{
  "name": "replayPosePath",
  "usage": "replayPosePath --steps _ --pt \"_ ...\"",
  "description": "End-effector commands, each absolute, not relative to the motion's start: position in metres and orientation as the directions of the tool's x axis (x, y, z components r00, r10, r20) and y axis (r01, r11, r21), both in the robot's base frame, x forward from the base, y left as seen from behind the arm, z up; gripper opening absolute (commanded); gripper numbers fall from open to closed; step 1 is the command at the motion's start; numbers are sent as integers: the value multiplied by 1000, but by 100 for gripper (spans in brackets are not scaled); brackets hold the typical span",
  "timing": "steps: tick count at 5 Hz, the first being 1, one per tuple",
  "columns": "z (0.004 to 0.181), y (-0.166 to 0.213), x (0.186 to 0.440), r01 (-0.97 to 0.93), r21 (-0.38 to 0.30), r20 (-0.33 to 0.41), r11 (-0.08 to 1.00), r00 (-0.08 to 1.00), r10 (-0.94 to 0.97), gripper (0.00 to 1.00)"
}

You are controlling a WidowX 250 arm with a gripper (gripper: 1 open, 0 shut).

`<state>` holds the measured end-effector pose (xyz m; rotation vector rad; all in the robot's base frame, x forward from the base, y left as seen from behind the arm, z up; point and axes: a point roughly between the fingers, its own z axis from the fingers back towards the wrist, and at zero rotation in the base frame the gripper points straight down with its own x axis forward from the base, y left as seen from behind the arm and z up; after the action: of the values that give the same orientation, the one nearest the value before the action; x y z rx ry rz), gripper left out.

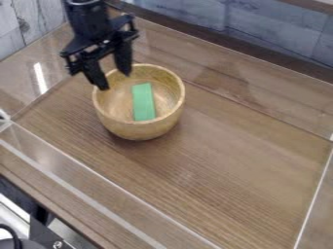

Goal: Move green object from inside the wooden bowl to the table next to it

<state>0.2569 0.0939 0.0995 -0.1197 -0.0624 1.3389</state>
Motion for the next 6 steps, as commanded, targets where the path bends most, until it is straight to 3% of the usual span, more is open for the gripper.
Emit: replayPosePath --steps 1,2,4,5,6 --pt "110 84 263 -946 -151 19 286 287 958 100" --pt "106 77 265 -931 -144 26 334 334 942 100" --pt "62 81 276 -927 -131 21 352 352 936 100" --pt "61 86 279 -912 -129 4 389 392 920 100" --pt "67 92 283 -907 -132 -20 400 406 914 0"
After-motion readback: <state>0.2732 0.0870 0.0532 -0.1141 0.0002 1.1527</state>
